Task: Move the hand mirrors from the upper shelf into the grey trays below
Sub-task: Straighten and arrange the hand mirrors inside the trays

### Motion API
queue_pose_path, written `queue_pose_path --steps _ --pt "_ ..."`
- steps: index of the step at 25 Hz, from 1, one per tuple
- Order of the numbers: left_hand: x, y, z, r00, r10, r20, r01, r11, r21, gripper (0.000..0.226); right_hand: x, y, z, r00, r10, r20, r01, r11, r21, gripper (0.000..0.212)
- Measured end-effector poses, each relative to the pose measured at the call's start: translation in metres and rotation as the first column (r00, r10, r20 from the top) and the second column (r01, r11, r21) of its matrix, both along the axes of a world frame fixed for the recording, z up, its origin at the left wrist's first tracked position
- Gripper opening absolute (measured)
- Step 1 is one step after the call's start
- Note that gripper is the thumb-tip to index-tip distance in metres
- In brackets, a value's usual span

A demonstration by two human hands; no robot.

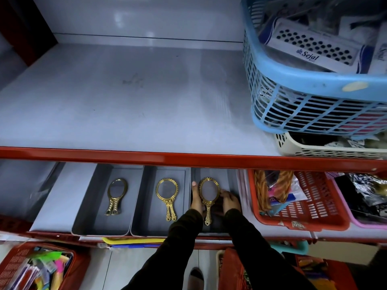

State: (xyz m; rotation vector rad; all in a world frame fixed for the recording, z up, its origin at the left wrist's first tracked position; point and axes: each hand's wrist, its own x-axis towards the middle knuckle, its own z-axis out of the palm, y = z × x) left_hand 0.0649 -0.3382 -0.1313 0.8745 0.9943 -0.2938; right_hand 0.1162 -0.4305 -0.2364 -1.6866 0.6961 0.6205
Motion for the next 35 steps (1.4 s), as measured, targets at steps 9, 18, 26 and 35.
queue_pose_path --steps 9,18,26,35 --pt "-0.005 -0.007 0.027 0.995 0.071 0.063 -0.067 0.995 -0.069 0.065 0.013 -0.003 -0.051 0.998 0.055 0.031 -0.056 0.998 0.018 0.033" --pt "-0.01 -0.007 0.032 0.996 -0.017 0.089 0.012 0.998 0.059 0.065 0.0 0.006 0.001 0.994 0.086 0.069 -0.083 0.996 -0.046 0.034" --pt "-0.02 0.031 0.017 0.979 -0.051 0.196 0.033 0.995 0.094 0.069 -0.011 0.025 0.034 0.985 -0.111 0.136 0.092 0.987 0.133 0.046" --pt "-0.044 0.129 -0.026 0.977 0.178 0.12 -0.192 0.974 0.117 0.083 -0.038 0.13 0.039 0.985 0.166 0.055 -0.174 0.957 0.231 0.059"
